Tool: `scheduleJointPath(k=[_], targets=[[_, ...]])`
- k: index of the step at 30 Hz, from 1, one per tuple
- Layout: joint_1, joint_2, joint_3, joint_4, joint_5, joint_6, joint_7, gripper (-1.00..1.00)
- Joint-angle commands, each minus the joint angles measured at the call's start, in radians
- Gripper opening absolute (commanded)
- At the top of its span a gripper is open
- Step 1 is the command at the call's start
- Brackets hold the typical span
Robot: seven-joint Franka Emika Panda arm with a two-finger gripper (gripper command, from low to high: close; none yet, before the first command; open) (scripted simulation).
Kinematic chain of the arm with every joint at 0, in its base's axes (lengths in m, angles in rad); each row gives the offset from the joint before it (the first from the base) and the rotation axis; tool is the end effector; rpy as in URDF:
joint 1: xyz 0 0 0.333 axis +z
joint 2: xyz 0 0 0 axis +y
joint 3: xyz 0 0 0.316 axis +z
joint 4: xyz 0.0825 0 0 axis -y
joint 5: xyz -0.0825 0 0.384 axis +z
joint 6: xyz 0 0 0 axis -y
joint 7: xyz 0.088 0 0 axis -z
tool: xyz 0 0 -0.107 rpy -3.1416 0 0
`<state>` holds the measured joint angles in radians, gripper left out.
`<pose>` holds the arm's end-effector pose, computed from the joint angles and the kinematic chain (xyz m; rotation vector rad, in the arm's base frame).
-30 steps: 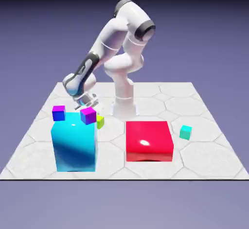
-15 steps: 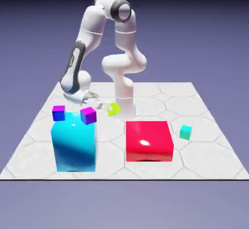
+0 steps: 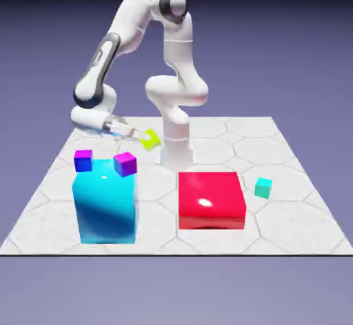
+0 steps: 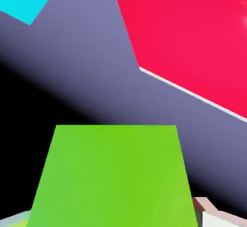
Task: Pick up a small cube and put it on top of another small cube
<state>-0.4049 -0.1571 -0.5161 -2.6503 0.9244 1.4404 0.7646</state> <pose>0.2696 -0.1924 0.3015 -0.9411 1.6310 1.0512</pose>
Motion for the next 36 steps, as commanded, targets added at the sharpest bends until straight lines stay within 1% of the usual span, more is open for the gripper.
scheduleJointPath(k=[1, 27, 30, 36], targets=[[-0.035, -0.015, 0.036, 0.010, -0.010, -0.002, 0.016, -1.00], [-0.786, -0.129, 0.979, 0.329, -0.094, 0.301, 1.008, -1.00], [-0.800, -0.120, 1.004, 0.340, -0.091, 0.326, 1.060, -1.00], [-0.582, -0.096, 0.826, 0.310, -0.107, 0.400, 1.072, -1.00]])
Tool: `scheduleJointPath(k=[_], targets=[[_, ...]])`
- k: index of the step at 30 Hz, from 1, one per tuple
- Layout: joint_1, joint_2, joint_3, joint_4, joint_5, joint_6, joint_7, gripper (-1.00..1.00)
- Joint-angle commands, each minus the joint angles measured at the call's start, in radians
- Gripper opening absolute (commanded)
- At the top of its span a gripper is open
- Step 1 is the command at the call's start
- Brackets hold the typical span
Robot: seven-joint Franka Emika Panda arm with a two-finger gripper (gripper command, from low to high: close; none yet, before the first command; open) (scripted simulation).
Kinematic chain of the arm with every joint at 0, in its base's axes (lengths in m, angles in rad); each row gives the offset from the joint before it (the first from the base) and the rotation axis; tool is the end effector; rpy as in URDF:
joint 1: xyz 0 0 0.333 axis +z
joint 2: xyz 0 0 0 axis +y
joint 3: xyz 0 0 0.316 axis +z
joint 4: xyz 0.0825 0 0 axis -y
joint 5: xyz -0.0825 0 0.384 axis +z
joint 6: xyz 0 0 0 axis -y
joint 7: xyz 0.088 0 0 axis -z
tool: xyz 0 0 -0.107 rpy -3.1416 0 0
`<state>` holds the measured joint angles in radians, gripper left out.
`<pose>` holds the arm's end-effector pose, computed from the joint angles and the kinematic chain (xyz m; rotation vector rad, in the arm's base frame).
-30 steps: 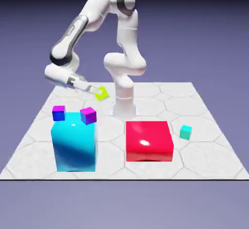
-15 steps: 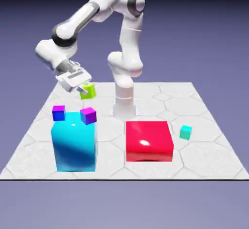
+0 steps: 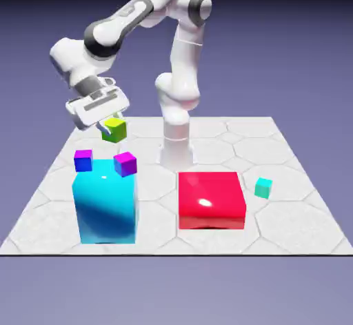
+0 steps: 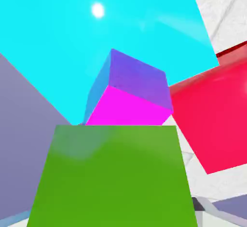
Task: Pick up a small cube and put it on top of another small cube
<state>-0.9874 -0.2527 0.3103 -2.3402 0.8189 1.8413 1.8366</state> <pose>0.3885 -0.2334 0.4284 -0.3582 2.5692 0.7598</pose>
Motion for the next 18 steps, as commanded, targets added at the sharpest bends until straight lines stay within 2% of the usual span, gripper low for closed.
scheduleJointPath(k=[1, 16, 17, 18], targets=[[0.036, 0.004, -0.030, -0.005, -0.004, 0.011, 0.002, -1.00], [0.576, 0.064, -0.470, -0.078, -0.044, 0.196, 0.032, -1.00], [0.576, 0.064, -0.471, -0.078, -0.044, 0.196, 0.032, 1.00], [0.576, 0.064, -0.471, -0.078, -0.044, 0.196, 0.032, 1.00]])
